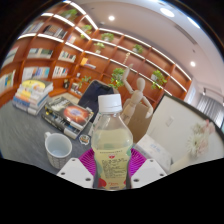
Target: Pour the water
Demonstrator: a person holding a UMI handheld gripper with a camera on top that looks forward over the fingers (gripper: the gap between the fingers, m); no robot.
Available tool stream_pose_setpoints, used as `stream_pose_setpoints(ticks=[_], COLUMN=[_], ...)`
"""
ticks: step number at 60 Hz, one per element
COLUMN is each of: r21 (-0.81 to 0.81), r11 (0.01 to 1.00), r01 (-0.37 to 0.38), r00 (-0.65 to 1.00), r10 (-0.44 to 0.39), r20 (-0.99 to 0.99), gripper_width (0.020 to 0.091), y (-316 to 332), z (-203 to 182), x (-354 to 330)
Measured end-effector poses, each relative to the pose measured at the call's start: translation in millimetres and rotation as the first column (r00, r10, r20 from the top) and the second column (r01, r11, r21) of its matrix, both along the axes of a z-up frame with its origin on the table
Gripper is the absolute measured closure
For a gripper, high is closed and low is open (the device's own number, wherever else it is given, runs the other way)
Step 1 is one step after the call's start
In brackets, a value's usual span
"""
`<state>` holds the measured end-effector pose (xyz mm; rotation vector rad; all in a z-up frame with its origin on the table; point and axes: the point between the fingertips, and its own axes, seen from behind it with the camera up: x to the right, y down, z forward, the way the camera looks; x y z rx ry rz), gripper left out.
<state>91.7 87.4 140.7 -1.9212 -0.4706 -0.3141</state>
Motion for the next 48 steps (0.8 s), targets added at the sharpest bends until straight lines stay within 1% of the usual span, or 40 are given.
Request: stream_pose_setpoints(ticks=[6,16,27,32,33,38,44,46,48], r21=[0.012,0.034,0.051,0.036,0.063,0.082,0.089,0.091,0.092], r11=[1.0,0.999,0.997,0.998,0.997,0.995,0.994,0.993,0.993], r01=[0.024,0.036,0.056,0.053,0.052,0.053,0.067,0.07,0.073], r00=[0.973,0.913,0.866,0.857,0.855,0.869,0.867,0.865,0.865], r10=[-0.021,-0.019,-0.023,-0.027,-0.012,-0.006,-0.014,-0.015,-0.017], r20=[-0.229,-0.407,-0.5,-0.515,-0.518,-0.494,-0.499,-0.501,-0.501], gripper_width=[0.0731,0.0732,0.0733,0.0732,0.0731,0.0732,0.0732,0.0716,0.0684], y=[6,17,31,31,32,32,31,31,30], z=[-8,-24,-39,-58,-53,-54,-53,-53,-52], x=[4,8,6,3,3,2,4,4,5])
